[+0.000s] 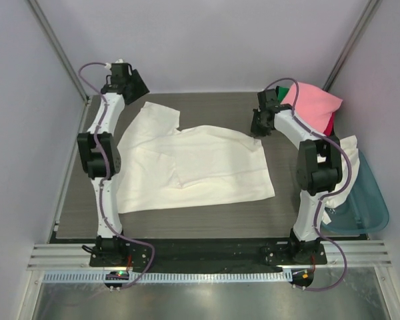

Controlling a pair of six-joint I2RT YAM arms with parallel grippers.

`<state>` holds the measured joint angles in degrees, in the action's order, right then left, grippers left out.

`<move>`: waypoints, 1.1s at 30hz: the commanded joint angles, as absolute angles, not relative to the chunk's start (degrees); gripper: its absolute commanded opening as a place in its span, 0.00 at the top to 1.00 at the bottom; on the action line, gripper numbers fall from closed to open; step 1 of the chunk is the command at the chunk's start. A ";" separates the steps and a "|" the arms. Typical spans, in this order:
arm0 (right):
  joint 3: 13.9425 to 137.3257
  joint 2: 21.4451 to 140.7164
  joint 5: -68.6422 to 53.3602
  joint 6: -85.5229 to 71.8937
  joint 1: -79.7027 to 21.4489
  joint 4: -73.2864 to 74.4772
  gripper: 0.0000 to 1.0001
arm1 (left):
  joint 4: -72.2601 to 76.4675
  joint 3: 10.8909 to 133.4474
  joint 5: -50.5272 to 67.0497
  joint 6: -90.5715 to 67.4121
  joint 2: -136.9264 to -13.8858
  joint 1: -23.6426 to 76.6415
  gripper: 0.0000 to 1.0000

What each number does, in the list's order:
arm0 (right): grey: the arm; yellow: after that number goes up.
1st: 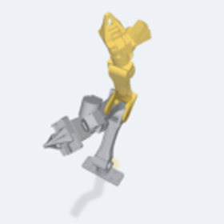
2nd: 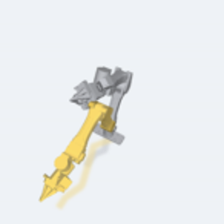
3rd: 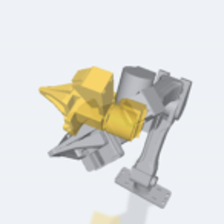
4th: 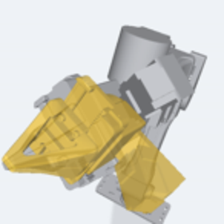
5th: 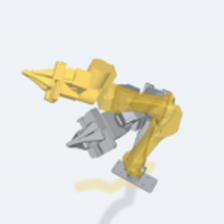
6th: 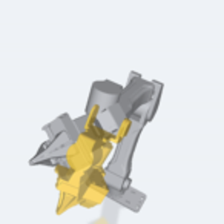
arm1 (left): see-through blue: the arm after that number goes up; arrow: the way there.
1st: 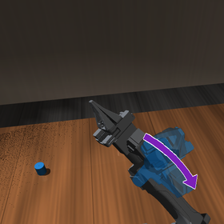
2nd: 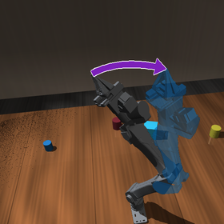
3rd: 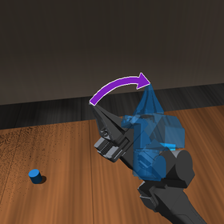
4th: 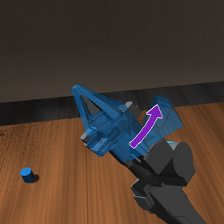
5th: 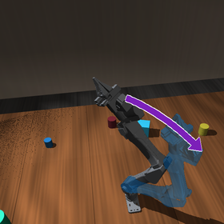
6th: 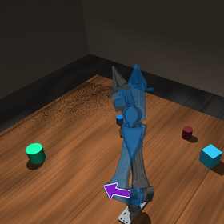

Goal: Fold and stack the t-shirts
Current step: Fold the tshirt

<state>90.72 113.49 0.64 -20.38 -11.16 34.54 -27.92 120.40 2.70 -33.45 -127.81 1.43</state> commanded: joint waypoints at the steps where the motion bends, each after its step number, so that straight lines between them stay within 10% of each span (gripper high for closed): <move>1: 89.48 111.53 -1.40 -20.04 -11.43 32.09 0.99 | -33.74 135.14 -2.28 -28.66 -137.52 1.32 0.35; 20: 75.15 102.83 -5.01 -23.73 -12.66 22.67 0.99 | -20.21 144.49 -8.62 -29.35 -156.88 3.43 0.28; 33: 73.39 103.18 -5.45 -24.00 -12.57 21.71 0.99 | -21.53 143.61 -5.89 -31.11 -156.71 4.22 0.84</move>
